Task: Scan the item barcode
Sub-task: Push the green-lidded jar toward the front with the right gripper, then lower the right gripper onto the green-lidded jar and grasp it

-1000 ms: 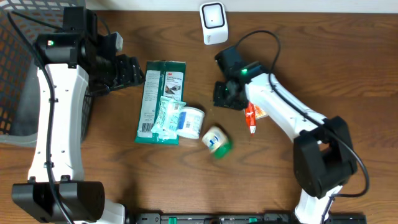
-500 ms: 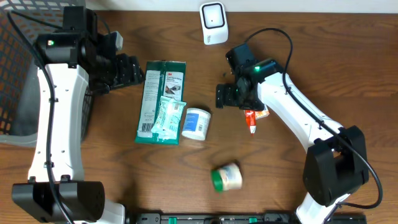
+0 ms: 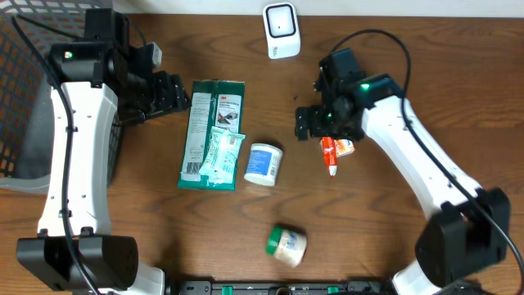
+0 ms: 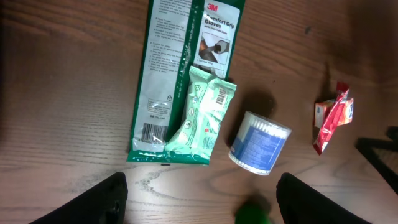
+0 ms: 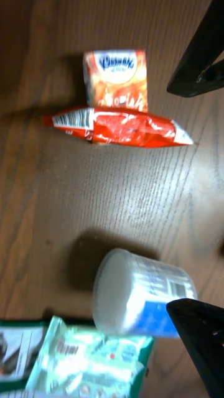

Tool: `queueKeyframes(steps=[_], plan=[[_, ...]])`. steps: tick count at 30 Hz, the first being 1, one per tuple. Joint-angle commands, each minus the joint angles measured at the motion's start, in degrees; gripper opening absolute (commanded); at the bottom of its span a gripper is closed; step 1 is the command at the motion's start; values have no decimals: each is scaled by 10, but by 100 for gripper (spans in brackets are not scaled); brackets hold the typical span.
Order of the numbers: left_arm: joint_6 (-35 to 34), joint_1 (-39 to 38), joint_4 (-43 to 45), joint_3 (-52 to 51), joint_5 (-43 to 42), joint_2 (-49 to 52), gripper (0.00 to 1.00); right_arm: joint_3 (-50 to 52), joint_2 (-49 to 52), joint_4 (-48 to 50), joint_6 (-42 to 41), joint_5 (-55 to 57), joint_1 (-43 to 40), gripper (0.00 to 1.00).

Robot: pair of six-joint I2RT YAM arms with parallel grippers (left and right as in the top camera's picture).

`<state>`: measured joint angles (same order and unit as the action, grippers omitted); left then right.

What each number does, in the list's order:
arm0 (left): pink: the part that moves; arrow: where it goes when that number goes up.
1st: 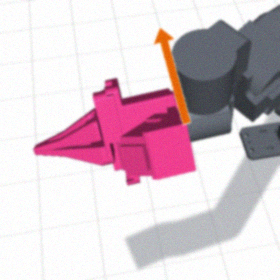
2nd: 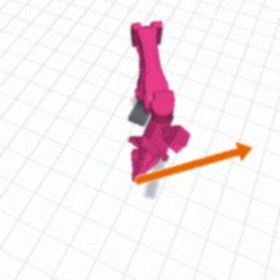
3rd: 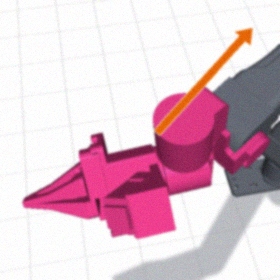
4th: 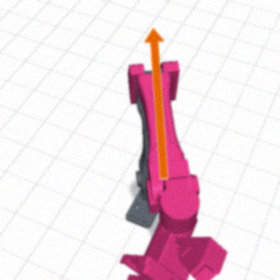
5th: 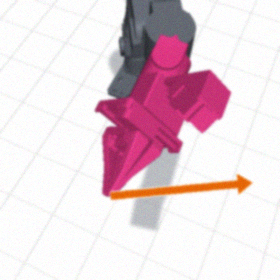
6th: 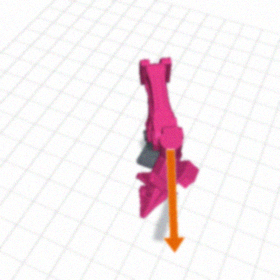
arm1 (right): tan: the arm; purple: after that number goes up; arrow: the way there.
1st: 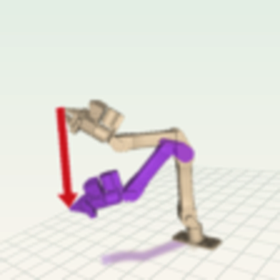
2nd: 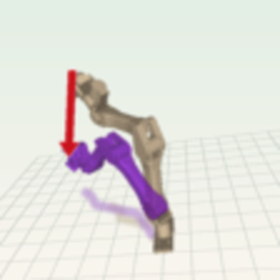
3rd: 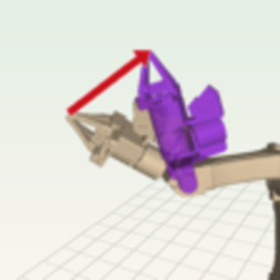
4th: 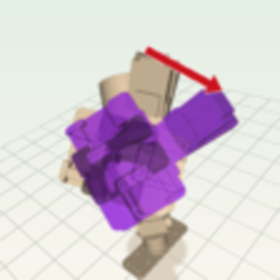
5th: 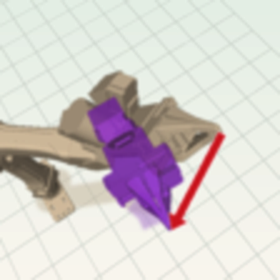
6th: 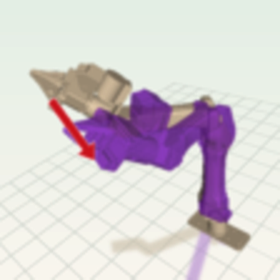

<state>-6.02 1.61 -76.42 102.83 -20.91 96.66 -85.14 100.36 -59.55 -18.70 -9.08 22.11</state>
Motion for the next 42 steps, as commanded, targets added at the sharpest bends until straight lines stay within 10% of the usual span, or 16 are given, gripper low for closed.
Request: queueKeyframes(steps=[1,42], plan=[[-3,-1,-2,-3,-5,4,77,-13,-26,-14,48,-26,0,99],[-3,-1,-11,-4,-5,5,77,178,-22,41,160,-57,363,99]])
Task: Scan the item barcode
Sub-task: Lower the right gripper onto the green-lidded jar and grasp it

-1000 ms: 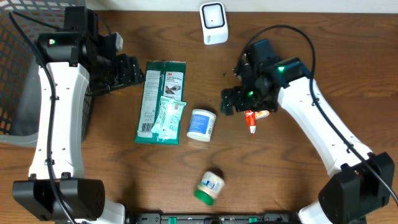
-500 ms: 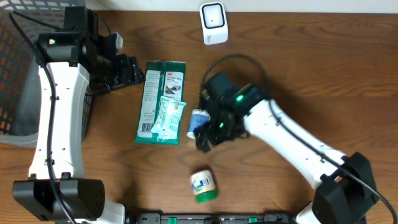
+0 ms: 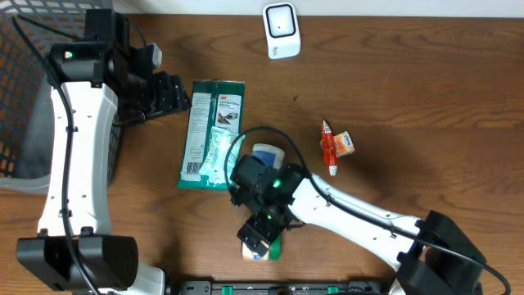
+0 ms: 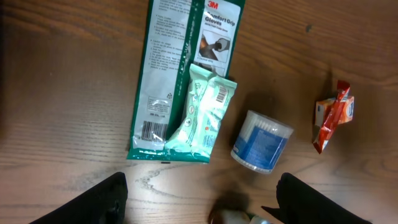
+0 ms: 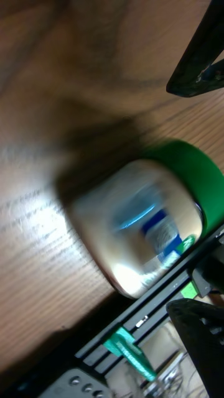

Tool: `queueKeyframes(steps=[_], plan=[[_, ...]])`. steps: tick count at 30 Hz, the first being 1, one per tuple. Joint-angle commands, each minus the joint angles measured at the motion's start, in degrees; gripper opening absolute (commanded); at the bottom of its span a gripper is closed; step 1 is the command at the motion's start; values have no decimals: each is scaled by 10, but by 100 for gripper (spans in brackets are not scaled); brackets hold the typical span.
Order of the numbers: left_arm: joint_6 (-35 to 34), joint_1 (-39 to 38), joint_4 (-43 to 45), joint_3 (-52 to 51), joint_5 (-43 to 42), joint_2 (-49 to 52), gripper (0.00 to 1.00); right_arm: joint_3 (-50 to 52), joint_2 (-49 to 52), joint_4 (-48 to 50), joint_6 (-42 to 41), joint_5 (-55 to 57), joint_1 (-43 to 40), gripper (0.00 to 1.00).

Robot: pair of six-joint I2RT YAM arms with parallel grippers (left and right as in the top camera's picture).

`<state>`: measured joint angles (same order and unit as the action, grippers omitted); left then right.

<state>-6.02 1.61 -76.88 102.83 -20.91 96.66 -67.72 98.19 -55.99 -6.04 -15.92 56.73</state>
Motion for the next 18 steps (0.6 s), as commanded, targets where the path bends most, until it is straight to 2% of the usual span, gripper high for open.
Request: queueKeyframes(steps=[1,14,18], plan=[[-3,-1,-7,-4,-5,5,77,4,0,5,33,16,20,99],[-3,-1,-9,-4,-5,5,77,5,0,10,30,41,23,99],[-3,-1,-8,-4,-5,5,77,5,0,30,63,60,23,99]])
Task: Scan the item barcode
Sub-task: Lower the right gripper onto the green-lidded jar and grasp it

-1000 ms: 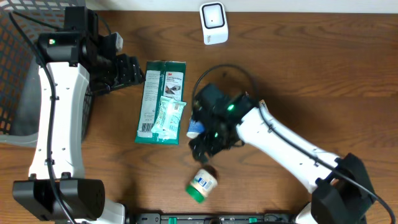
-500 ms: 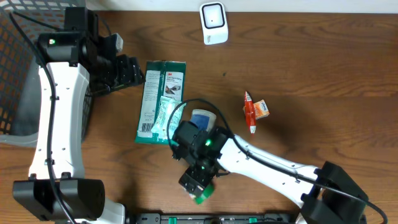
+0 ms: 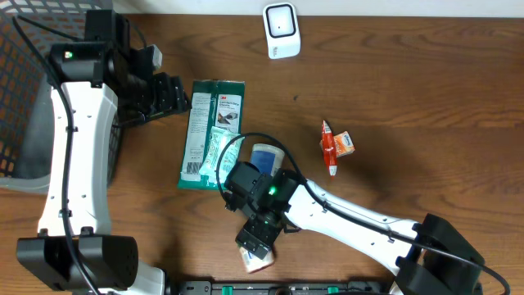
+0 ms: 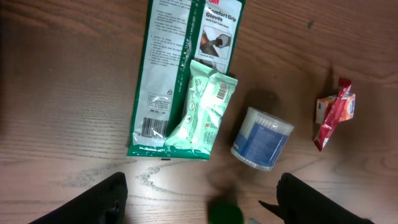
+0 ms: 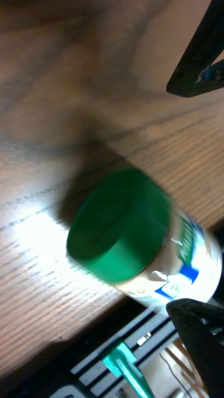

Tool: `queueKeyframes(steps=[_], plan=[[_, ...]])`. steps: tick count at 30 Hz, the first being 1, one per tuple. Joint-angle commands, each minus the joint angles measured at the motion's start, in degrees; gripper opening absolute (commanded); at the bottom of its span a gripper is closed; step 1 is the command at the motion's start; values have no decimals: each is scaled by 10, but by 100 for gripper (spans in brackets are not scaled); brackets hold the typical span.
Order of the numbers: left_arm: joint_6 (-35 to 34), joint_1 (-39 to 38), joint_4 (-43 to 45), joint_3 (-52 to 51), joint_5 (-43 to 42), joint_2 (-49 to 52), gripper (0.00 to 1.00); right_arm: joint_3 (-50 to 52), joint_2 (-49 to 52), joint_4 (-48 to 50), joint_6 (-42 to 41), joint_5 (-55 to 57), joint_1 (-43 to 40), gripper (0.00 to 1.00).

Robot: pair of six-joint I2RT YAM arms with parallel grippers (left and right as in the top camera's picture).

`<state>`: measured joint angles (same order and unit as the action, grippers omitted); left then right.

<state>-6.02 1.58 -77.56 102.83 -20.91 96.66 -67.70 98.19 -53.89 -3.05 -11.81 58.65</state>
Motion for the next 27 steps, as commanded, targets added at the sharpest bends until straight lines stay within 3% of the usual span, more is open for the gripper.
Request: queueKeyframes(steps=[1,7,15,22,27], plan=[[-3,-1,-1,-4,-5,5,77,4,0,15,38,18,3,99],[-3,-1,-4,-4,-5,5,77,11,0,14,31,-41,8,99],[-3,-1,-3,-4,-5,5,77,18,0,13,34,39,9,99],[-3,-1,-3,-4,-5,5,77,18,0,17,35,-34,13,99],[-3,-1,3,-4,-5,5,77,18,0,30,62,7,17,99]])
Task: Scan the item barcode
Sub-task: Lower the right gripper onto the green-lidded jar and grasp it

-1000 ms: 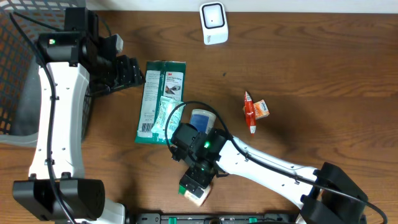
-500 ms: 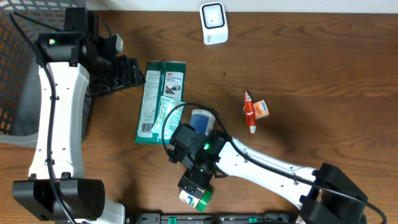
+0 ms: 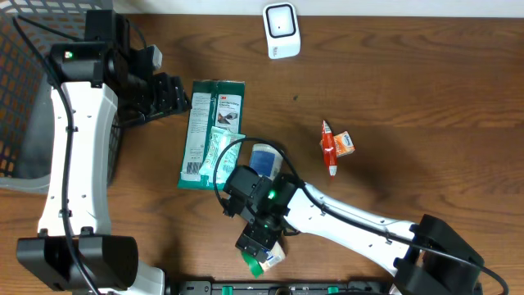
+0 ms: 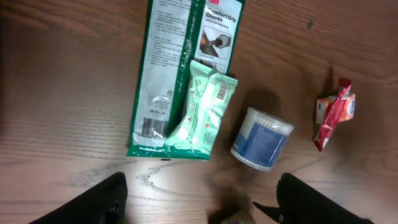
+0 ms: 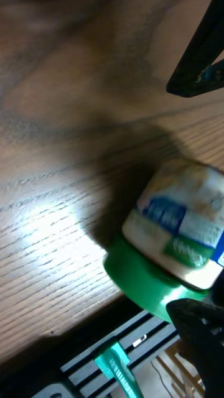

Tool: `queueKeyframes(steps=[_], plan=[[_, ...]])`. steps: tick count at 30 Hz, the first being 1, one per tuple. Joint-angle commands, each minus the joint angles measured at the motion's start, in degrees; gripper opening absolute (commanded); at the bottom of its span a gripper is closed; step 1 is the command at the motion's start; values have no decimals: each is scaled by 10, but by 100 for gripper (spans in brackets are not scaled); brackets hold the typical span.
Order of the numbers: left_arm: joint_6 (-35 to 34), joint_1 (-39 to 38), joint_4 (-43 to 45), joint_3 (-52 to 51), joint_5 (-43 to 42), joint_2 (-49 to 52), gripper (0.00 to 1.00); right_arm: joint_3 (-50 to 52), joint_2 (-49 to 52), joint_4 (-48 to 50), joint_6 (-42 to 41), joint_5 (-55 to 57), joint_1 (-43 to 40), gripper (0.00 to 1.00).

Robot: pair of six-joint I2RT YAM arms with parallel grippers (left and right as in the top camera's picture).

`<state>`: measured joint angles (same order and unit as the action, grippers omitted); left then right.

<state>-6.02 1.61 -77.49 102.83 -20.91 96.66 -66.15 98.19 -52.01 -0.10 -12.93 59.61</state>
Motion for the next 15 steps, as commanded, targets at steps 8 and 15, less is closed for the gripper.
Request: queueKeyframes(steps=[8,15], plan=[[-3,-1,4,-4,-5,5,77,-67,-2,-15,162,48,9,99],[-3,-1,3,-4,-5,5,77,-54,8,-26,175,-22,21,99]])
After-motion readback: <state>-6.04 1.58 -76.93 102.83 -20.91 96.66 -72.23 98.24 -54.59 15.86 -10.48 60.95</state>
